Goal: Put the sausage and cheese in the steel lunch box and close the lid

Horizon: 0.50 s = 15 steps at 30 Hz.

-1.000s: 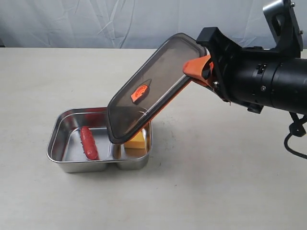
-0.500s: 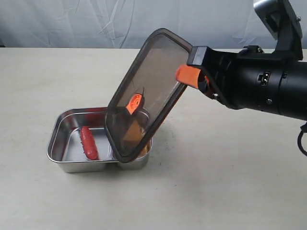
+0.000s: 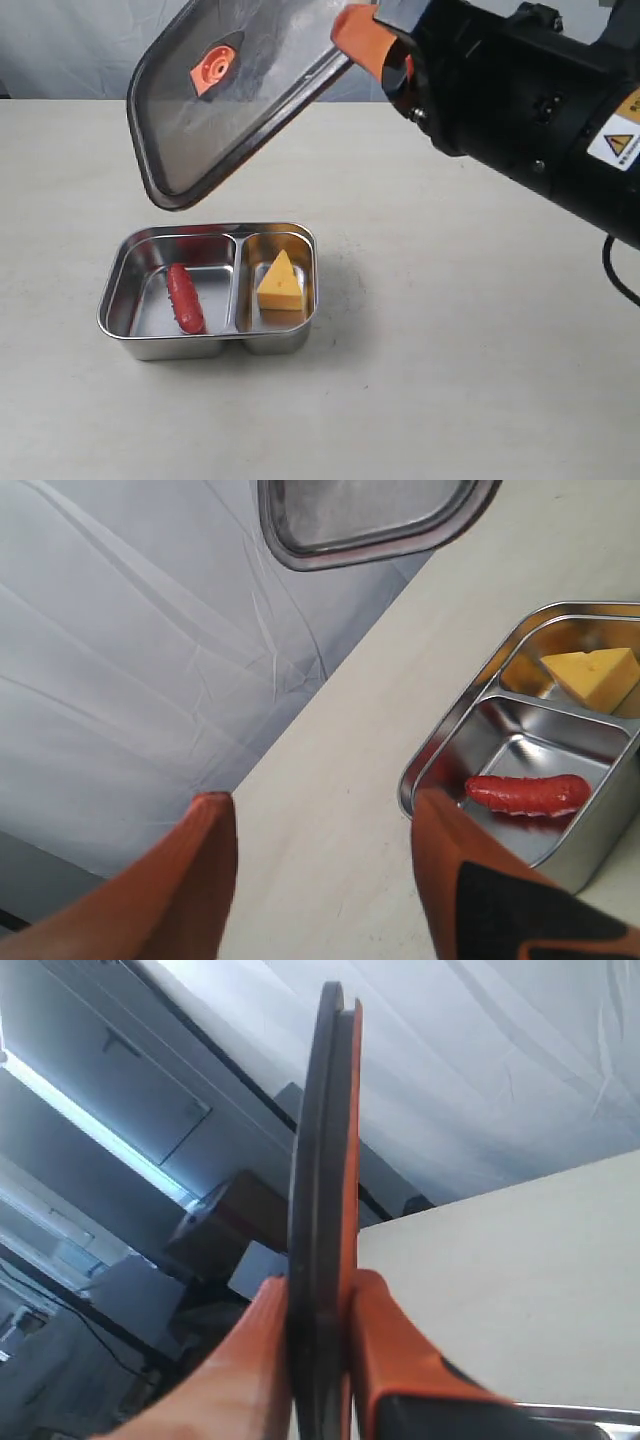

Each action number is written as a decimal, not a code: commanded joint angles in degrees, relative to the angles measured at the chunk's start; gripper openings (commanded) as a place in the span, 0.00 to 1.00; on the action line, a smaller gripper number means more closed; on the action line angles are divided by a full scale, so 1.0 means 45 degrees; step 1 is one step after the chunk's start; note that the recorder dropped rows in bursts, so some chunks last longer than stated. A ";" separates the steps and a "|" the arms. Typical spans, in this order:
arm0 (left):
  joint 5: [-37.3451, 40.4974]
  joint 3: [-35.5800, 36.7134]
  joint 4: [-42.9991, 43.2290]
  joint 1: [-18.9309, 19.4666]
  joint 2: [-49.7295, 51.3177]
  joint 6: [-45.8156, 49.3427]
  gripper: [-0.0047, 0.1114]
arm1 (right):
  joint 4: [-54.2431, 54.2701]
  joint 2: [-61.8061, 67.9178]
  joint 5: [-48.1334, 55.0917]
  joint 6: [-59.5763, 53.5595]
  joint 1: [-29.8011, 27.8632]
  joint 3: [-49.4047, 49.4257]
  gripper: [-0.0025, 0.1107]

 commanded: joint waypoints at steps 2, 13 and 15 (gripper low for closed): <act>-0.0079 -0.0052 -0.0189 -0.0025 -0.0051 -0.0142 0.48 | -0.0390 -0.0026 -0.2649 0.3186 0.0037 0.1287 0.01; -0.0102 -0.0052 -0.0183 -0.0025 -0.0051 -0.0142 0.48 | -0.0540 0.2912 -0.8187 0.5683 0.0912 0.3003 0.01; -0.0102 -0.0052 -0.0183 -0.0025 -0.0051 -0.0142 0.48 | 0.0504 0.3796 -0.9678 0.5418 0.1624 0.3003 0.01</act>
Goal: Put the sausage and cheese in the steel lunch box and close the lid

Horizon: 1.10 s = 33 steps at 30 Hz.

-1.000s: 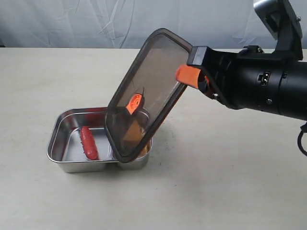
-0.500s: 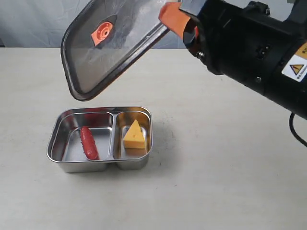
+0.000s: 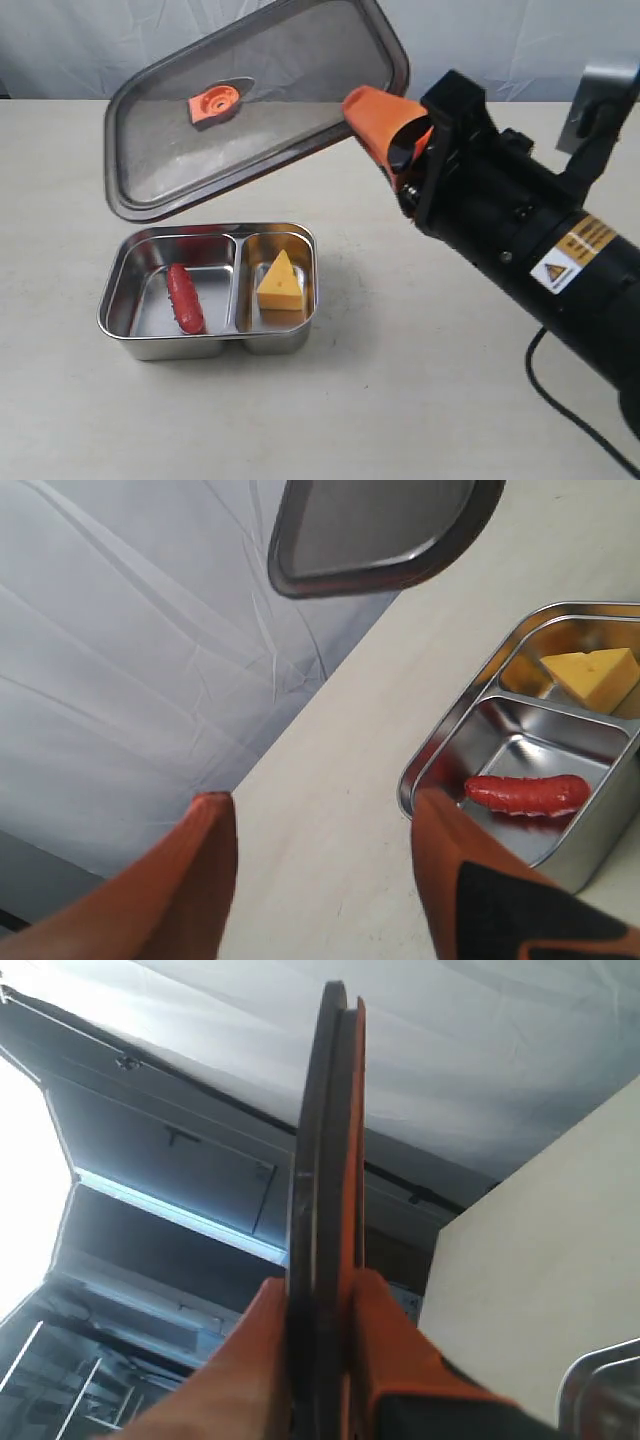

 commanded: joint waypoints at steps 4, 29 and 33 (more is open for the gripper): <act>-0.0124 -0.0052 -0.0162 -0.0025 -0.0051 -0.0136 0.48 | 0.4085 0.2878 -0.3946 -0.0016 0.2788 0.0018 0.01; -0.0125 -0.0052 -0.0203 -0.0025 -0.0051 -0.0136 0.48 | 0.9960 0.8006 -0.3946 -0.0769 0.6093 -0.3091 0.01; -0.0125 -0.0052 -0.0203 -0.0025 -0.0051 -0.0136 0.48 | 1.0430 0.8366 -0.3946 -0.0847 0.6093 -0.3091 0.01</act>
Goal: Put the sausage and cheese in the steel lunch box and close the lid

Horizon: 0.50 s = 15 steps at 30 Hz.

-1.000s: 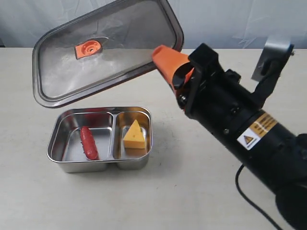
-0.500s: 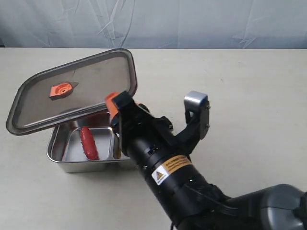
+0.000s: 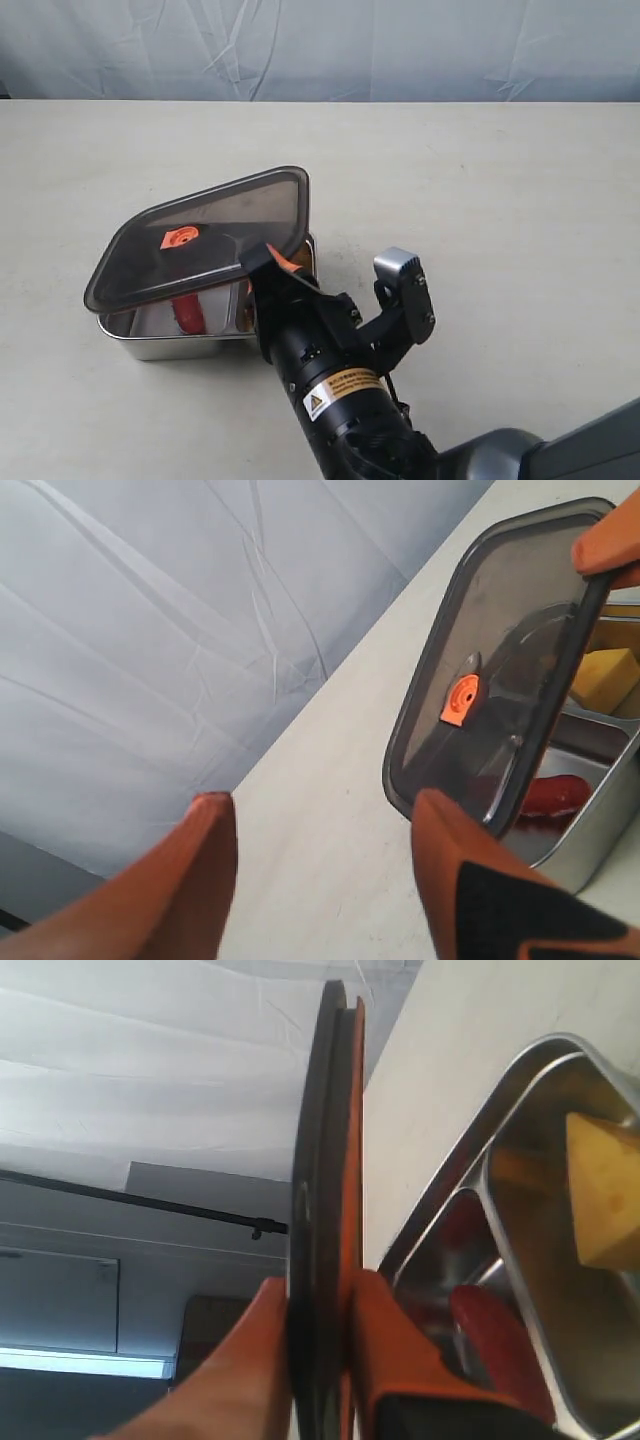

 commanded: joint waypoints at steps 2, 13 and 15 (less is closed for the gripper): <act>-0.0125 -0.0052 -0.0203 -0.0025 -0.0051 -0.0114 0.48 | 0.0312 0.0483 -0.0325 -0.0257 0.0057 -0.0053 0.01; -0.0125 -0.0052 -0.0203 -0.0025 -0.0051 -0.0114 0.48 | 0.0432 0.1092 0.0024 -0.0259 0.0057 -0.0053 0.01; -0.0125 -0.0052 -0.0203 -0.0025 -0.0051 -0.0114 0.48 | 0.0432 0.1092 0.0099 -0.0259 0.0057 -0.0053 0.01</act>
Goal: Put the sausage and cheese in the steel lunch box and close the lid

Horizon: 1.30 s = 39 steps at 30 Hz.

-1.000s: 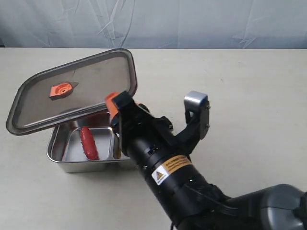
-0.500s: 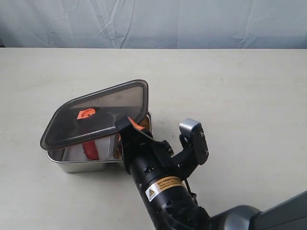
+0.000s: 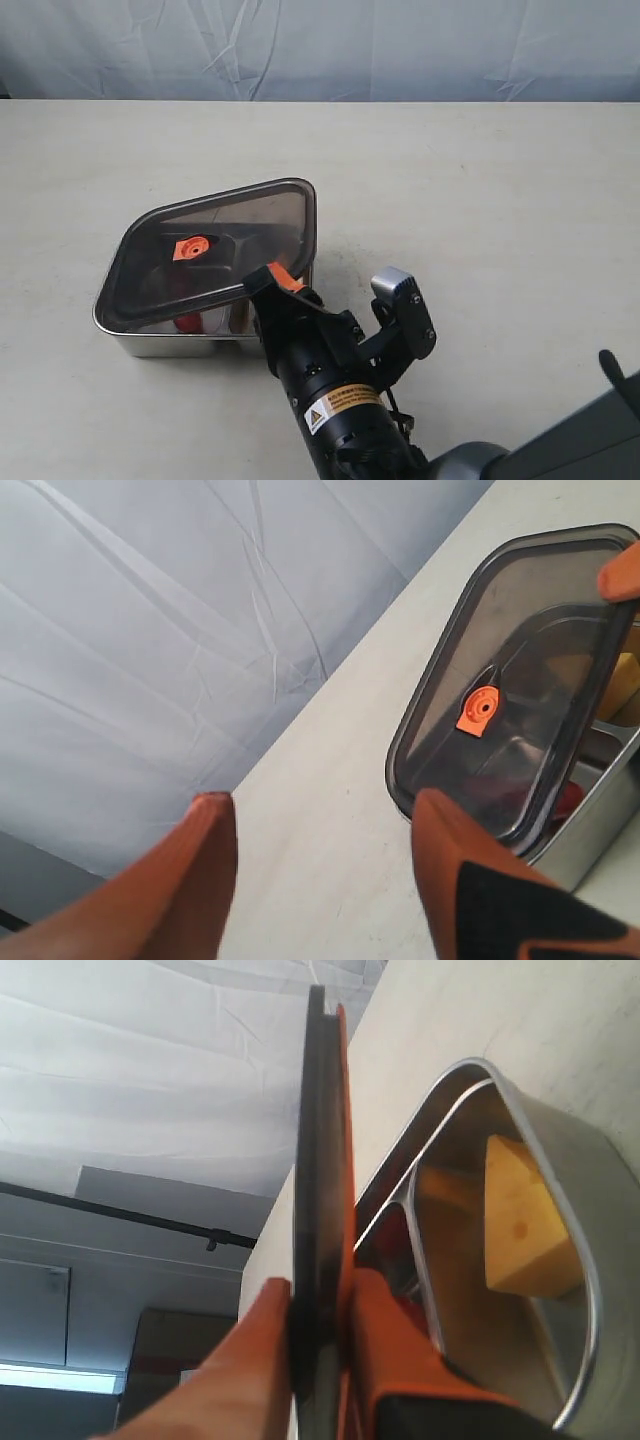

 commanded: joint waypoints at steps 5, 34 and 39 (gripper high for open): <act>-0.0125 -0.0052 -0.0203 -0.0025 -0.0051 -0.0114 0.48 | -0.0008 0.0056 -0.0005 -0.0184 -0.0016 -0.0046 0.01; -0.0125 -0.0052 -0.0203 -0.0025 -0.0051 -0.0114 0.48 | 0.1112 0.0161 0.0974 -0.1871 0.0060 -0.1150 0.01; -0.0125 -0.0052 -0.0203 -0.0025 -0.0051 -0.0114 0.48 | 0.1112 0.0161 0.1160 -0.1871 0.0060 -0.1150 0.01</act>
